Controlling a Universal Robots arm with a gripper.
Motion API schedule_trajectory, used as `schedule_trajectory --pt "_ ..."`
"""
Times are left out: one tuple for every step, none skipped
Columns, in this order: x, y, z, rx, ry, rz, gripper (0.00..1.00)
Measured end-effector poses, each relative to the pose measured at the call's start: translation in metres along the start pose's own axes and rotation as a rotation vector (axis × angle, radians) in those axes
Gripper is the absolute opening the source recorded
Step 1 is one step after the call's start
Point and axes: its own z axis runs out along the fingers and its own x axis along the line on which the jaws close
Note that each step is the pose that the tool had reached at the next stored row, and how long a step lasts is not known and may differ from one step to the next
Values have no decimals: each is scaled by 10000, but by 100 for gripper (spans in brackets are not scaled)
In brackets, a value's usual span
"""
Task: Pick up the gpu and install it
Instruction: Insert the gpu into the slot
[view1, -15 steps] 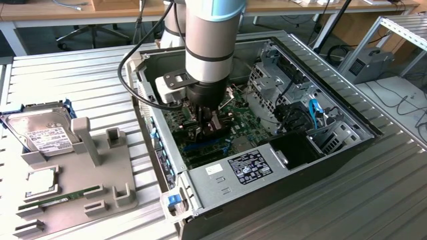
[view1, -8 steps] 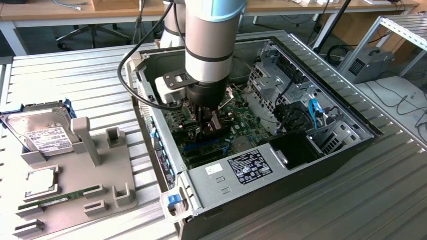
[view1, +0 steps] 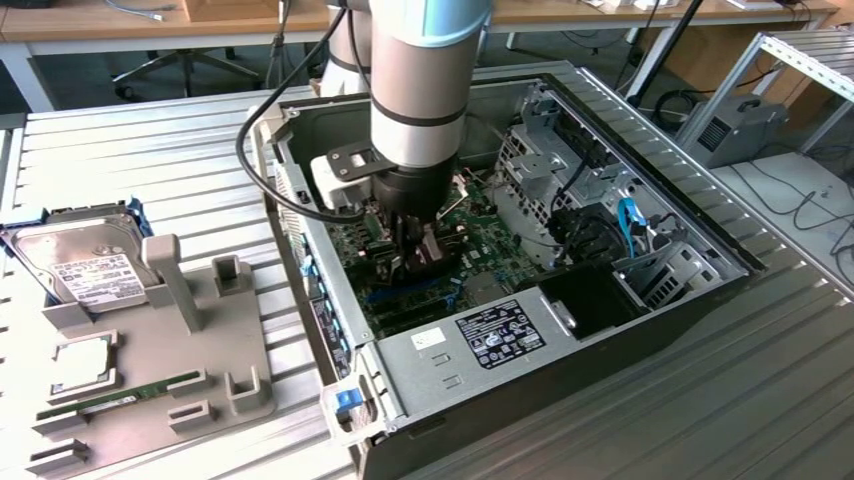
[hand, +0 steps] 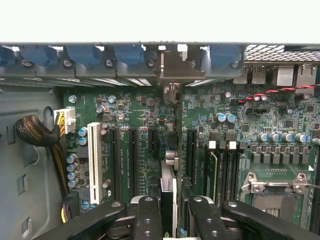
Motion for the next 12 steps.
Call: schedule_trajectory --pt "0 0 2 0 1 0 26" --pt "0 0 5 -1 2 0 26" --pt "0 0 8 0 1 0 26" --pt "0 0 11 -1 1 0 26" --pt "0 1 14 0 1 0 26" --pt "0 1 17 -1 2 0 26" --pt "0 1 21 -1 2 0 26" --pt "0 2 28 -3 4 0 26" --pt "0 2 33 -2 4 0 26" --pt "-1 2 39 0 1 0 26" --pt "-1 2 43 -1 2 0 26" --pt "-1 2 43 -1 3 0 26"
